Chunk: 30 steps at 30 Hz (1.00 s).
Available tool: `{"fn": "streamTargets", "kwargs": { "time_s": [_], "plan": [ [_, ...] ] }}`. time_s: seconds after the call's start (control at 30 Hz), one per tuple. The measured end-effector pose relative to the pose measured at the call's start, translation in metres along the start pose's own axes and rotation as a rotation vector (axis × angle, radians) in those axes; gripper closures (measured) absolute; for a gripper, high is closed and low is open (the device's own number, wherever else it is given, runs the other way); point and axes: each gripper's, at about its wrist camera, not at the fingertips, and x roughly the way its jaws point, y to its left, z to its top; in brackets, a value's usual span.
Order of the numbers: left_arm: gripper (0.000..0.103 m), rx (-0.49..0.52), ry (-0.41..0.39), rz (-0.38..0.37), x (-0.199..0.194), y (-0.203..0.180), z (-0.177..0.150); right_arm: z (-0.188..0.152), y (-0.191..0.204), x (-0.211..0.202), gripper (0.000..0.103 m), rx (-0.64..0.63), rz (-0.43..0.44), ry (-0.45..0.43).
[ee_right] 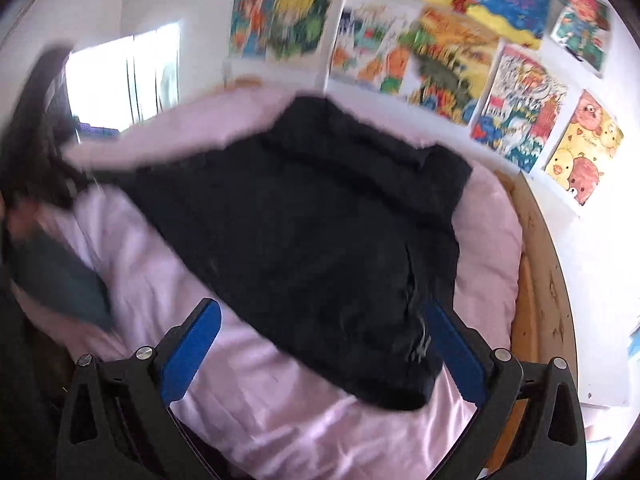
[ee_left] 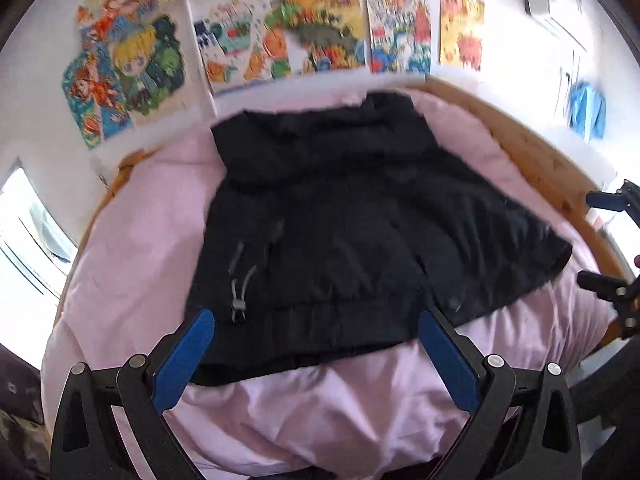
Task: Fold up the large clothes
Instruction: 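Withdraw both tools up from the folded jacket, then grasp one side edge of the black jacket with both tools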
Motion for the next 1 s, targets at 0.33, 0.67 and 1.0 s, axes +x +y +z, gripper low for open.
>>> {"fn": "streamTargets", "kwargs": {
  "time_s": [0.33, 0.67, 1.0],
  "plan": [
    [0.0, 0.28, 0.041, 0.043, 0.032, -0.041, -0.028, -0.034, 0.02, 0.094, 0.002, -0.174, -0.101, 0.208],
    [0.0, 0.272, 0.097, 0.101, 0.052, -0.029, -0.042, -0.036, 0.042, 0.101, 0.004, -0.203, -0.199, 0.156],
    [0.0, 0.377, 0.099, 0.151, 0.061, -0.04, -0.051, -0.015, 0.008, 0.09, 0.07, -0.051, -0.161, 0.098]
  ]
}}
